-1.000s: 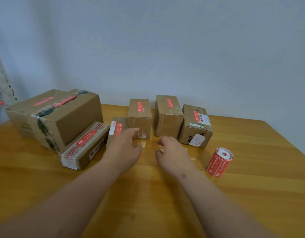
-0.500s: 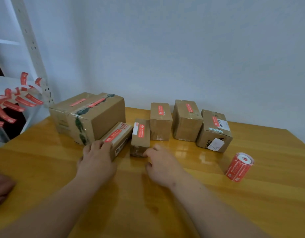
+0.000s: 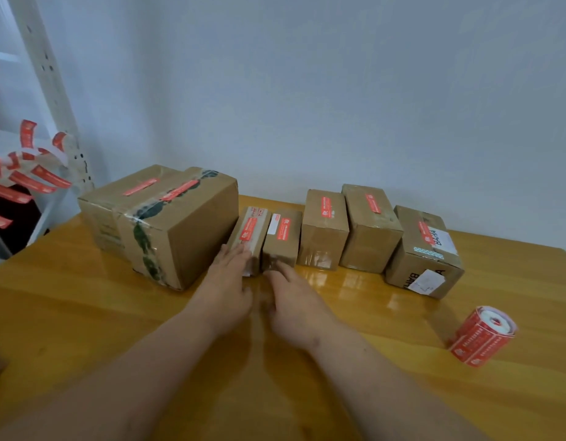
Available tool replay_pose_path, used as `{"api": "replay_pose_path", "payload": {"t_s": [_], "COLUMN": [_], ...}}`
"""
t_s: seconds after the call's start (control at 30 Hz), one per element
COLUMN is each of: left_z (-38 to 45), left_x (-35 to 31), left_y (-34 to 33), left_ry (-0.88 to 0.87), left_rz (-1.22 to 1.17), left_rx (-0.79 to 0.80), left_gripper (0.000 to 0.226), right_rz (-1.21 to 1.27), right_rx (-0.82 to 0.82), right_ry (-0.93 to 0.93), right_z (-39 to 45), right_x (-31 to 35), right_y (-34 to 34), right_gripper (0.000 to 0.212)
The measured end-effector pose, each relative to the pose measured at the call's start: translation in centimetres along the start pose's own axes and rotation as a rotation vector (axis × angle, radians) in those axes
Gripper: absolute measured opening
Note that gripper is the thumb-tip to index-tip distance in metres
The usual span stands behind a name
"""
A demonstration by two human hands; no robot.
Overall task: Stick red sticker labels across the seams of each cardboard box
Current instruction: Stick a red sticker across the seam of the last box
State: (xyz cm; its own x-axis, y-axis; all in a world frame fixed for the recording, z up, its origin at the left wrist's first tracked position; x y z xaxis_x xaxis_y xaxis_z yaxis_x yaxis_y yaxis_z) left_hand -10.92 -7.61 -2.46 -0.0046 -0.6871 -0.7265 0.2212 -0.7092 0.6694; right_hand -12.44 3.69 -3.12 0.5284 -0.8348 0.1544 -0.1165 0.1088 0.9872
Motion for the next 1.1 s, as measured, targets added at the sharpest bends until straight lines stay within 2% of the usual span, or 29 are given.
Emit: {"api": "replay_pose_path", "payload": {"t_s": [0.07,0.1,0.17,0.23,0.33,0.4,0.43,0.5,0.57,0.7,0.83,0.9,1.03,1.1], "left_z": [0.5,0.2,-1.7,-3.7,-5.0,-5.4,-5.4,-5.0,-4.8,-3.3,-0.6,0.5,1.2,1.4], "left_x": [-0.1,-0.5,-1.9,-2.0,1.7,5.0,7.0,11.2,13.8,16.7,20.3,19.8,16.5,15.8], "left_y": [0.2,0.9,2.9,5.6,10.8,13.8,14.6,14.6,14.2,15.1,15.6,15.2,14.2,13.4], "left_ry": [-0.055,-0.132,-0.314,-0.393,-0.233,-0.013,0.131,0.402,0.529,0.585,0.723,0.687,0.529,0.516], "left_rz": [0.094,0.155,0.219,0.132,-0.114,-0.353,-0.476,-0.634,-0.63,-0.658,-0.929,-0.959,-0.81,-0.747], "left_rx": [-0.01,-0.094,-0.355,-0.621,-0.965,-1.119,-1.133,-1.03,-0.903,-0.795,-0.765,-0.686,-0.587,-0.567], "left_gripper": [0.068,0.063,0.04,0.026,0.028,0.037,0.042,0.048,0.056,0.069,0.103,0.106,0.105,0.104], "right_rz": [-0.006,0.002,0.039,0.059,0.08,0.129,0.145,0.172,0.192,0.173,0.131,0.096,0.039,0.059], "right_rx": [0.002,-0.02,-0.103,-0.182,-0.23,-0.227,-0.221,-0.217,-0.221,-0.232,-0.154,-0.126,-0.061,-0.078], "right_ry": [-0.024,-0.025,-0.026,-0.025,0.021,0.055,0.076,0.125,0.16,0.163,0.162,0.168,0.083,0.013], "right_z": [0.4,0.6,0.7,0.9,1.2,1.3,1.4,1.7,2.0,2.9,3.8,4.1,4.3,4.4], "right_x": [-0.2,-0.1,0.1,0.7,2.2,3.1,3.6,4.9,6.1,7.1,7.4,7.5,7.0,6.2], "right_y": [0.1,0.3,1.1,2.0,2.6,2.7,2.6,2.4,2.2,2.5,2.1,1.9,1.4,1.6], "right_gripper": [0.061,0.058,0.048,0.038,0.03,0.027,0.026,0.025,0.021,0.022,0.027,0.03,0.053,0.054]}}
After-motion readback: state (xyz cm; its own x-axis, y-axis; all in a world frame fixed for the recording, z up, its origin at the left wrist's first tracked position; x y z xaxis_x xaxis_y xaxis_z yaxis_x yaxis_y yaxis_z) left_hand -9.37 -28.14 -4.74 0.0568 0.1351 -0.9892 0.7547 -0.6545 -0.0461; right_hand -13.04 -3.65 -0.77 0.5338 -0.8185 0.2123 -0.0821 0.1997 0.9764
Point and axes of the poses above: each hand's wrist, its own z-axis towards the middle knuckle, its own y-axis out of the back of the hand, x = y × z, the point moved 8 cm from there along z, towards the middle knuckle, and after that the axes turned 12 degrees about -z, right-handed, at the moved point
